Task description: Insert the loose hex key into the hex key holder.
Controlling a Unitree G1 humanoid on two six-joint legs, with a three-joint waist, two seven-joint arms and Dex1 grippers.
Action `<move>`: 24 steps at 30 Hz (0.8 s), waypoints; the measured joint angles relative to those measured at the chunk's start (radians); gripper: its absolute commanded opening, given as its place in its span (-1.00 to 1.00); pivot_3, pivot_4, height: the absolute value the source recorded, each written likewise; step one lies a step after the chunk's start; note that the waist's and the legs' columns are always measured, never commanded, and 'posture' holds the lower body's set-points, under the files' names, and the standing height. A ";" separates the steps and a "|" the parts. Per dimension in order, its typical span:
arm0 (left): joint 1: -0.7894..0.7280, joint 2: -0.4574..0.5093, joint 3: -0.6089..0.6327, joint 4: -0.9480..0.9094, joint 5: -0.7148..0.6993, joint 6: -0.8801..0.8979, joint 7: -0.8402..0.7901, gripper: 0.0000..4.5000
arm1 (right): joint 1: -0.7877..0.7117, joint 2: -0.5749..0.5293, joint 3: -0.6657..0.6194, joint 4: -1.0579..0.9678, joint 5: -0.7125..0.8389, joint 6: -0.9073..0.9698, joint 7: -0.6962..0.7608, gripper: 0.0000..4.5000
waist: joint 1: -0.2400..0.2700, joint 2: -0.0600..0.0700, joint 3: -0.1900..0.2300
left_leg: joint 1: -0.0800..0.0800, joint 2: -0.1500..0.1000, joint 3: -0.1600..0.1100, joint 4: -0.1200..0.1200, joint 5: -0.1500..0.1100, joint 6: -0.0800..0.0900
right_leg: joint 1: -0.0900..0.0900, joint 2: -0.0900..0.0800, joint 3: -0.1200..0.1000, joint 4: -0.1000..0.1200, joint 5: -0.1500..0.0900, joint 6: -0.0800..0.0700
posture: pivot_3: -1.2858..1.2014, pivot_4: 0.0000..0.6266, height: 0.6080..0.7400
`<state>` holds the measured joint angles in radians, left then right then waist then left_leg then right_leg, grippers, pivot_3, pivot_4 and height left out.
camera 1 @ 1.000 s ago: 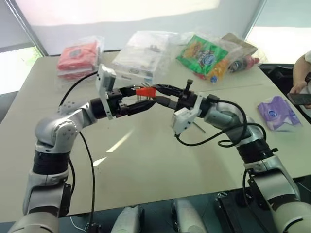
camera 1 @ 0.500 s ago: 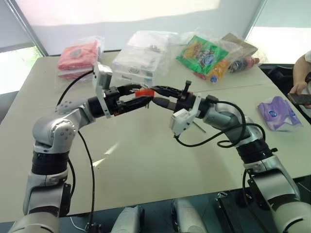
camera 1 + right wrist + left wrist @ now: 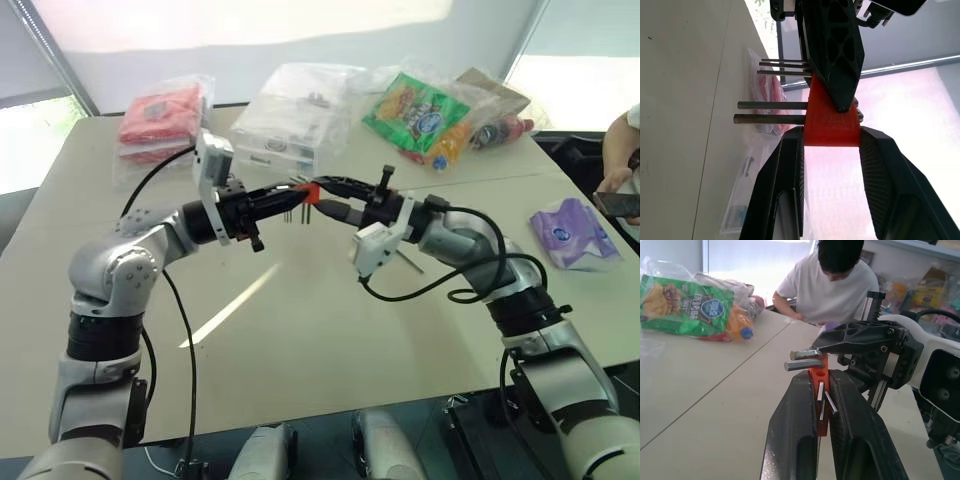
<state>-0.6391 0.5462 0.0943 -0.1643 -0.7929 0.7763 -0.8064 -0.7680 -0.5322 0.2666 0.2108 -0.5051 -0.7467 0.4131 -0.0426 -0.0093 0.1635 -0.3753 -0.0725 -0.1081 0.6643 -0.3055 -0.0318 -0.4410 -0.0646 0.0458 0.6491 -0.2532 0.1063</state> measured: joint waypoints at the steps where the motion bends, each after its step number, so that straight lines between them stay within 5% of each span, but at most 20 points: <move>1: -0.001 -0.001 0.000 0.000 0.001 0.000 0.000 -0.98 | 0.000 0.000 0.000 0.000 0.000 0.002 0.000 -0.56 | 0.000 0.000 0.000 | 0.000 0.000 0.000 0.000 0.000 0.000 | 0.000 0.000 0.000 0.000 0.000 0.000 | 0.03 -0.52 1.00; 8: -0.001 -0.010 -0.006 0.005 0.008 0.001 0.002 -1.00 | -0.015 0.002 0.000 -0.009 0.029 0.022 0.016 0.98 | 0.000 0.000 0.000 | 0.000 0.000 0.000 0.000 0.000 0.000 | 0.000 0.000 0.000 0.000 0.000 0.000 | 0.03 -0.52 1.00; 14: 0.000 -0.005 -0.004 0.002 0.035 -0.021 0.006 -1.00 | 0.041 -0.031 -0.002 -0.071 0.216 0.225 0.209 0.98 | 0.003 0.000 0.000 | 0.000 0.000 -0.001 0.000 0.000 0.000 | 0.001 0.000 0.000 -0.001 0.000 0.000 | 0.03 -0.52 1.00; 21: 0.045 -0.043 -0.001 -0.030 0.155 -0.186 0.069 -1.00 | 0.124 -0.173 -0.098 -0.208 0.487 1.100 0.499 0.98 | 0.025 0.000 0.000 | -0.001 0.000 0.000 0.001 0.000 0.001 | 0.001 -0.001 0.000 -0.001 0.000 0.000 | 0.03 -0.52 1.00; 24: 0.067 -0.071 -0.002 -0.035 0.175 -0.226 0.091 -1.00 | 0.137 -0.204 -0.101 -0.260 0.519 1.336 0.539 0.98 | 0.028 0.000 0.000 | -0.001 0.000 0.000 0.001 -0.001 0.001 | 0.001 -0.002 0.000 -0.002 0.000 0.000 | 0.03 -0.52 1.00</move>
<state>-0.5724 0.4750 0.0927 -0.1995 -0.6176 0.5498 -0.7154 -0.6308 -0.7365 0.1657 -0.0491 0.0143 0.5894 0.9518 -0.0146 -0.0094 0.1634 -0.3759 -0.0721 -0.1082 0.6652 -0.3060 -0.0308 -0.4400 -0.0662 0.0462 0.6476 -0.2532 0.1063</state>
